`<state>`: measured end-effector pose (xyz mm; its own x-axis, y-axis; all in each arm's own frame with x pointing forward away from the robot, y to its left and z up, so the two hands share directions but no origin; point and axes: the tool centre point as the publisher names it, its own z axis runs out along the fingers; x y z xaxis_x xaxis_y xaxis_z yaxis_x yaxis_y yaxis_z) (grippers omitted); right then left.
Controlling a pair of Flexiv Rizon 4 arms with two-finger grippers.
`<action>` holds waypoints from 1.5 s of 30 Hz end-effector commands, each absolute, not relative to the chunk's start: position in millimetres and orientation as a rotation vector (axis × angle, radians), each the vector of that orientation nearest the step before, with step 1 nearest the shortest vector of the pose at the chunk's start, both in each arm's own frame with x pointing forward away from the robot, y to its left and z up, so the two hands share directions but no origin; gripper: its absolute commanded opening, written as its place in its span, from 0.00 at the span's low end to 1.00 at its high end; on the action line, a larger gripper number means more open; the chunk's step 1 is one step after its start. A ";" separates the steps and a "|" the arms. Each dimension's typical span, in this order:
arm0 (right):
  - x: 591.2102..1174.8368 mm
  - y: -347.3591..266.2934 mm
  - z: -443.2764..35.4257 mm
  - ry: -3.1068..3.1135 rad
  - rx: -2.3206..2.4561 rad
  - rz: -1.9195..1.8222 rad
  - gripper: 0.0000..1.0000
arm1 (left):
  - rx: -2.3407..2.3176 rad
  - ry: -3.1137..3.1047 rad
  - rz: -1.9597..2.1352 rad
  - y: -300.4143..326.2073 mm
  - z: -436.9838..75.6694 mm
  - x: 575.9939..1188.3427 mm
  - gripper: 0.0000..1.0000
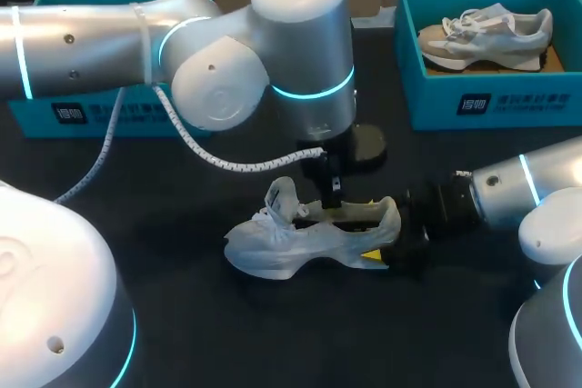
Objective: Take the shoe out of the shoebox, open the shoe tongue, remove and reinsert the insole, then place the shoe into the shoebox
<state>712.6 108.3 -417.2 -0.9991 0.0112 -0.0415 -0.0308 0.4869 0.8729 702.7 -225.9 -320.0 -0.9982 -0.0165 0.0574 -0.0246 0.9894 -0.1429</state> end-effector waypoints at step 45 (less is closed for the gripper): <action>715.0 109.5 -420.6 2.676 -0.016 1.565 0.00 | -0.267 -2.888 0.109 -232.3 -382.4 683.6 0.27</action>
<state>712.5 108.3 -417.2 -0.9991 0.0110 -0.0415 -0.0309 0.4869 0.8729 682.6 -229.4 -377.7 -0.9567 0.1863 0.2235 0.1688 0.9810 -0.0952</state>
